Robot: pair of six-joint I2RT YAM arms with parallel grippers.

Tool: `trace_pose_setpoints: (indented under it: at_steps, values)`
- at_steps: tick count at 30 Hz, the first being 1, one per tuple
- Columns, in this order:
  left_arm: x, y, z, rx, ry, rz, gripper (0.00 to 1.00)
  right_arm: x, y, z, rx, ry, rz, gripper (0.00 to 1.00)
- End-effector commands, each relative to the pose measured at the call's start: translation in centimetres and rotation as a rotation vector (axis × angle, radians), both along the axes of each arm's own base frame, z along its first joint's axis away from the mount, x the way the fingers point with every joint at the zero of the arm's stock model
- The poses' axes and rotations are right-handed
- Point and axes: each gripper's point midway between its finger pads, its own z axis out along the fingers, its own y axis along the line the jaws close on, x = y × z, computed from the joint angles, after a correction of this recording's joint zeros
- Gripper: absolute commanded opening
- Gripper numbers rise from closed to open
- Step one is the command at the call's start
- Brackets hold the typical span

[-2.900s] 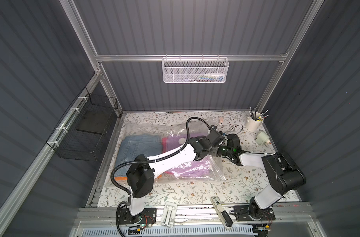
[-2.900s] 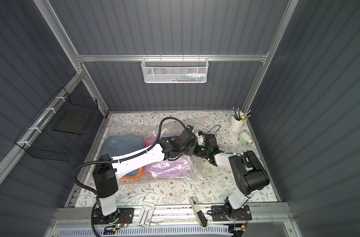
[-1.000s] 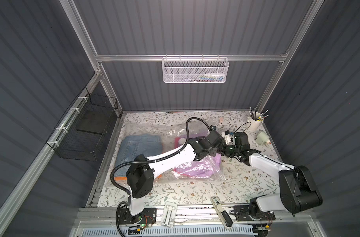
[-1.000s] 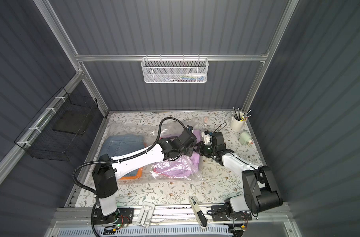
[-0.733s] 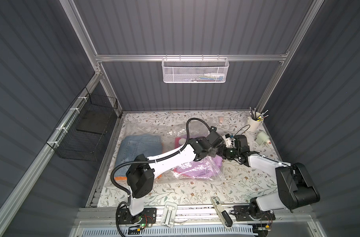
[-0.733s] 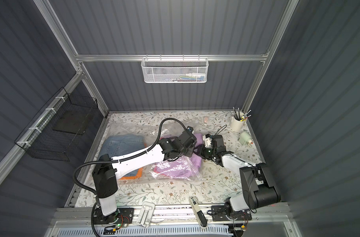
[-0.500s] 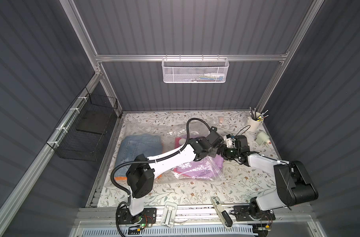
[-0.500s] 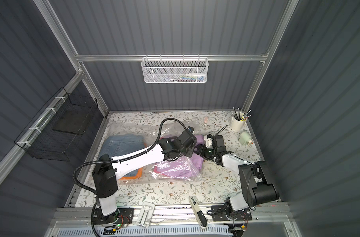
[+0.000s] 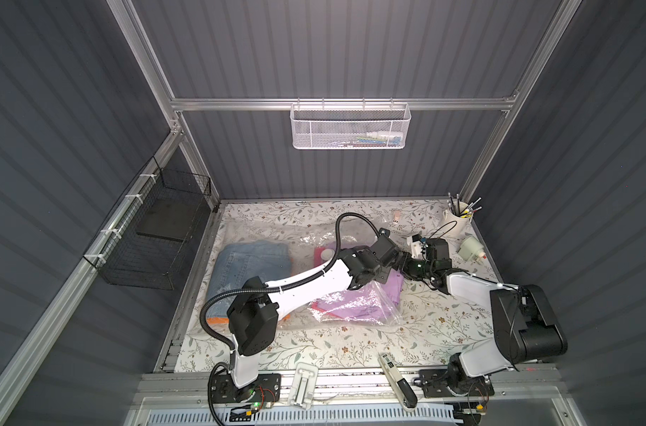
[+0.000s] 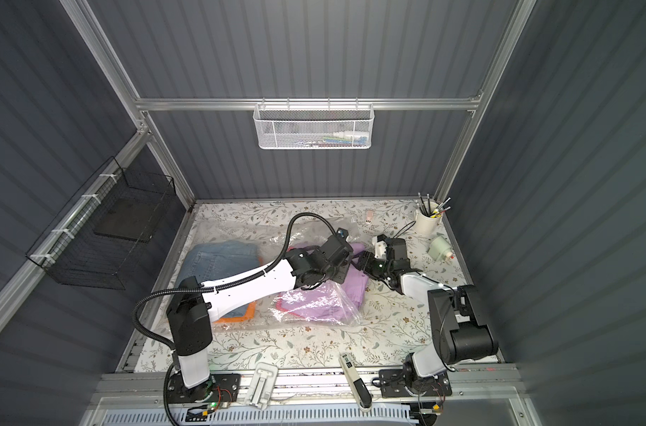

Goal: Take the trousers out of the vacuum bag
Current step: Take out the trousers from the vacuum bag.

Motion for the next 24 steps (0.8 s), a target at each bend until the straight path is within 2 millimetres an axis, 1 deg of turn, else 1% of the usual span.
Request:
trace_pose_setpoints:
  at_steps: [1,7,11,14,19,24]
  values:
    - [-0.3,-0.3,0.1,0.018,0.006,-0.021,0.0,0.5,0.8,2.1,0.054,-0.089,0.039,0.58]
    - [-0.3,-0.4,0.0,0.017,0.007,-0.027,0.0,0.0,1.7,4.2,0.113,-0.143,0.082,0.56]
    - [-0.3,-0.5,0.0,0.014,0.009,-0.029,0.0,-0.2,2.0,4.8,0.121,-0.157,0.096,0.56]
    - [-0.4,-0.6,-0.1,0.012,0.011,-0.03,0.0,-0.1,1.7,3.7,0.095,-0.121,0.079,0.57]
    - [-0.5,-0.7,0.0,0.006,0.011,-0.032,0.0,0.0,0.9,1.0,0.036,-0.049,0.046,0.59]
    - [-0.5,-0.8,0.0,0.007,0.011,-0.033,0.0,-0.4,1.2,-0.8,0.037,0.009,0.059,0.58]
